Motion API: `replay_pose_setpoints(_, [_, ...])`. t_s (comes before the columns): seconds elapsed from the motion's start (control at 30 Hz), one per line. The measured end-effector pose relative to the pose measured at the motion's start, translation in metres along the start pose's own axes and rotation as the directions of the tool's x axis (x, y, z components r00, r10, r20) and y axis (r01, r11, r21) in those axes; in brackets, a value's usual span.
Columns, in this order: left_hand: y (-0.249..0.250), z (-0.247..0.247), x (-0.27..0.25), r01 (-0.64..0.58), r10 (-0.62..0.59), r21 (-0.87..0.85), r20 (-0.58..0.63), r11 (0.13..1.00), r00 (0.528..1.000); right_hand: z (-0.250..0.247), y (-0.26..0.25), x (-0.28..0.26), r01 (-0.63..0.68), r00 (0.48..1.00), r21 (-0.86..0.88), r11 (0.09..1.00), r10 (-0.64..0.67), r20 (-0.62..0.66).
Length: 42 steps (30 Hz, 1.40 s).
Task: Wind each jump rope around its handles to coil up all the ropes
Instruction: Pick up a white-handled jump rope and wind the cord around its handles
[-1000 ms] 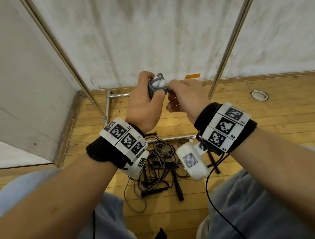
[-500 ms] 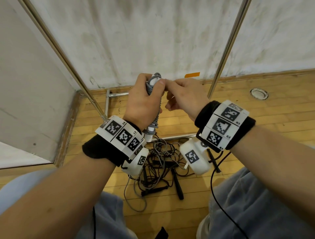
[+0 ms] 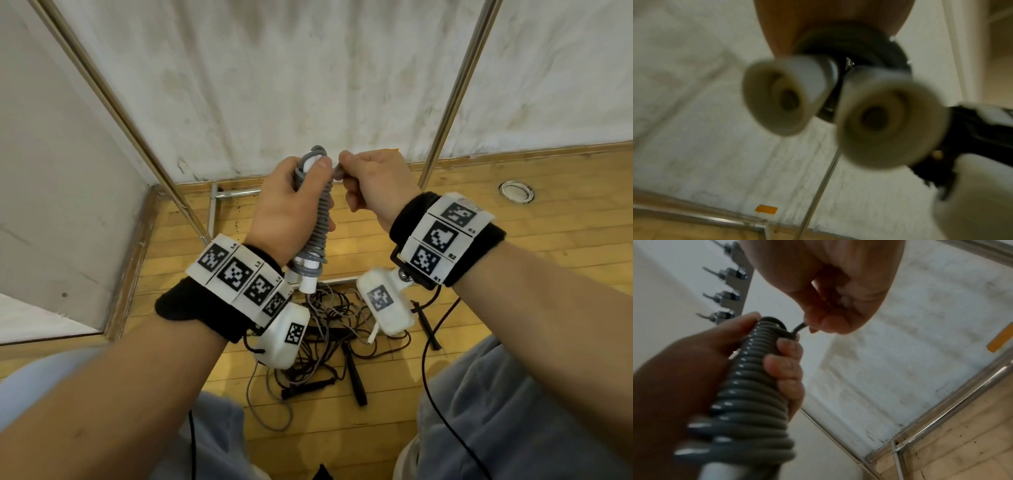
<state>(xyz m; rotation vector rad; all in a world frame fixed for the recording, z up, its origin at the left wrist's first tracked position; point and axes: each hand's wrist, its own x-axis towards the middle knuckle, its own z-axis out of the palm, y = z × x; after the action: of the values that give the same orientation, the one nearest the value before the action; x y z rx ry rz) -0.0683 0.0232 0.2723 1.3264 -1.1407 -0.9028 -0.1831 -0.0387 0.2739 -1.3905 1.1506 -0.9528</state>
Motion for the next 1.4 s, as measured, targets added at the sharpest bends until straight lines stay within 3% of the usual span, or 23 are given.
replay_pose_setpoints(0.07, [-0.002, -0.003, 0.002, -0.030, 0.029, 0.045, 0.019, 0.999, 0.999, 0.002, 0.001, -0.003, 0.000, 1.000, 0.055, 0.999, -0.001, 0.020])
replay_pose_setpoints(0.2, [-0.008, -0.001, 0.004, -0.102, 0.114, 0.153, -0.071, 0.983, 0.991, 0.008, 0.001, -0.013, 0.059, 0.998, 0.077, 0.995, -0.061, 0.024])
replay_pose_setpoints(0.37, [-0.004, 0.005, 0.005, -0.129, 0.150, 0.142, -0.153, 0.981, 0.977, 0.013, -0.005, -0.017, 0.109, 0.994, 0.043, 0.993, -0.108, -0.026])
replay_pose_setpoints(0.5, [0.001, 0.001, 0.007, -0.096, 0.115, 0.127, -0.157, 0.987, 0.981, 0.007, -0.008, -0.013, 0.161, 0.985, -0.131, 0.978, -0.168, -0.049])
replay_pose_setpoints(0.77, [-0.001, -0.002, 0.003, -0.009, 0.021, 0.135, -0.087, 0.991, 0.996, 0.002, -0.008, -0.002, 0.139, 0.987, -0.238, 0.961, -0.154, -0.046])
replay_pose_setpoints(0.9, [0.001, -0.010, 0.002, 0.005, 0.001, 0.096, -0.060, 0.995, 0.998, 0.001, -0.012, -0.005, 0.205, 0.978, -0.273, 0.940, -0.207, 0.024])
replay_pose_setpoints(1.1, [0.027, -0.031, 0.005, -0.082, 0.098, 0.116, -0.148, 0.990, 0.984, 0.015, -0.039, -0.008, 0.336, 0.941, -0.148, 0.930, -0.325, 0.094])
replay_pose_setpoints(1.4, [0.105, -0.089, 0.015, -0.171, 0.209, 0.314, -0.092, 0.934, 0.973, 0.049, -0.120, -0.008, 0.491, 0.866, -0.126, 0.862, -0.467, 0.180])
